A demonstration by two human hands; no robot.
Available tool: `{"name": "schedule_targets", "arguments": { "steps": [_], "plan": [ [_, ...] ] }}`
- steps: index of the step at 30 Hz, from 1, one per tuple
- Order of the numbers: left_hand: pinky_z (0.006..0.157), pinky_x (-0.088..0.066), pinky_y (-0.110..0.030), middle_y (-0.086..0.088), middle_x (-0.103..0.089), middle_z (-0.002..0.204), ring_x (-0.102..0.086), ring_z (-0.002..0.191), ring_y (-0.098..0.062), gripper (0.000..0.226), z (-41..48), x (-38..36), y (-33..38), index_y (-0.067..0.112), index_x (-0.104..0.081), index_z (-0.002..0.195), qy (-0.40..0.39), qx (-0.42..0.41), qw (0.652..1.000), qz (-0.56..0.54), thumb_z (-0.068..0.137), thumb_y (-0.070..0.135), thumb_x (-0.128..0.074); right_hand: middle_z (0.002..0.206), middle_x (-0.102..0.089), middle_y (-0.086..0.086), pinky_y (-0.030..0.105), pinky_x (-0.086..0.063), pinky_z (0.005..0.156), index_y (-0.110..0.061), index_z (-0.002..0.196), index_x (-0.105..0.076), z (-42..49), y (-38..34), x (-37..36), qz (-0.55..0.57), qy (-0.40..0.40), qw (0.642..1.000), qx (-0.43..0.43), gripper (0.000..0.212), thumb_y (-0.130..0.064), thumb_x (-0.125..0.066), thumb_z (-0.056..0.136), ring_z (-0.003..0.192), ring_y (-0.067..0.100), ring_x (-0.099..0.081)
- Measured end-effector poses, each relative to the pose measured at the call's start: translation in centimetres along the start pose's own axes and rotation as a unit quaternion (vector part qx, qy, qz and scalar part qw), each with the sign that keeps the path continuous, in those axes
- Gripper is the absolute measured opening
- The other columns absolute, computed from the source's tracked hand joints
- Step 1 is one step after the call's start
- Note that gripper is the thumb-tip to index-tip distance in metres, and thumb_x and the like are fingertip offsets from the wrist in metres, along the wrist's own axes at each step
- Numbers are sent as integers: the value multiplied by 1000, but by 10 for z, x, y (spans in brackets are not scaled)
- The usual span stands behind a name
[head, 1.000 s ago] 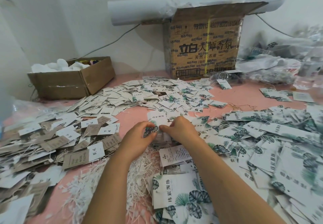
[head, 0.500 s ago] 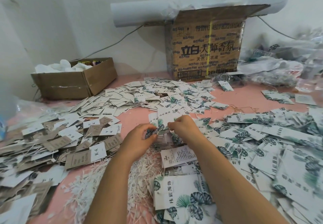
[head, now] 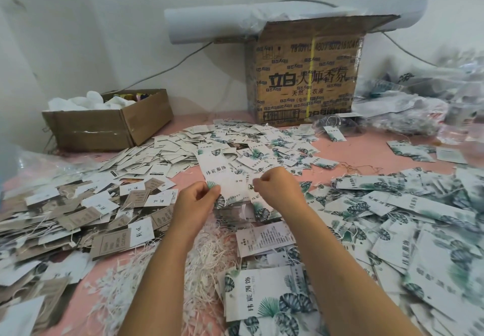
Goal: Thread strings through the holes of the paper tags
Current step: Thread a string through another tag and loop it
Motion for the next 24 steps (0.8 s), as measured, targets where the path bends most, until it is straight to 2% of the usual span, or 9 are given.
{"name": "schedule_targets", "arguments": {
  "steps": [3,6,9,12,15,17,19,21,24],
  "plan": [
    [45,-32,-14,12,-47,47,-40,39,3,27,-1,-3,1,14,-54,66,-13,-8,1000,15,92,21,-58,82,-67,12,30,-51,64,-6,68,-54,6,16,-6,-107,-19,994,-23,20,-15,-58,86,60,23,-53],
    [43,-32,-12,12,-49,44,-40,37,6,28,-2,-5,1,14,-53,65,-25,-11,1000,11,92,19,-58,112,-50,12,34,-48,67,-10,76,-45,2,25,-15,-183,-46,981,-40,29,-30,-63,86,72,19,-52],
    [47,-32,-17,12,-50,43,-41,39,5,23,-1,-4,-1,13,-56,70,-24,-4,1000,5,92,19,-58,131,-39,12,34,-44,70,-12,102,-49,-1,29,-19,-220,-63,972,-52,34,-41,-60,87,83,23,-53],
    [40,-33,-11,13,-52,45,-42,39,3,7,-1,-5,-2,14,-62,87,-32,6,999,-22,92,15,-57,110,-52,7,33,-42,69,-10,109,-51,-2,29,-20,-232,-67,969,-49,37,-39,-60,88,83,23,-51],
    [37,-32,-9,15,-55,44,-42,37,5,15,-2,-6,0,24,-60,91,-38,7,998,-43,92,9,-55,83,-50,0,32,-41,66,-12,97,-52,-1,28,-17,-221,-57,973,-45,24,-31,-62,87,80,21,-50],
    [37,-33,-10,14,-55,44,-41,36,4,20,-2,-6,0,27,-58,91,-36,10,998,-48,91,8,-55,85,-51,0,33,-45,70,-13,95,-51,-1,28,-16,-212,-54,974,-51,19,-26,-62,88,82,21,-51],
    [36,-34,-10,13,-56,45,-42,37,4,23,-2,-4,0,29,-57,91,-30,15,998,-55,91,7,-55,103,-53,6,36,-49,78,-10,103,-51,-1,29,-14,-200,-48,977,-57,21,-20,-62,88,88,24,-54],
    [37,-34,-11,12,-55,44,-43,37,3,24,-2,-4,0,30,-57,92,-32,14,998,-50,90,6,-54,109,-51,9,38,-50,81,-9,99,-49,0,28,-11,-185,-33,981,-56,20,-18,-63,88,92,25,-56],
    [37,-34,-11,9,-54,43,-44,38,1,22,-2,-5,0,28,-58,92,-44,11,998,-41,90,7,-55,96,-55,7,33,-47,68,-11,89,-42,1,23,0,-164,15,986,-38,19,-18,-60,88,81,22,-53]
  ]
}}
Point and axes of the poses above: each hand's wrist, its own z-axis towards the middle knuckle, its own x-axis out of the back of the hand, y = z × x, the point moved 9 cm from there along z, towards the middle knuckle
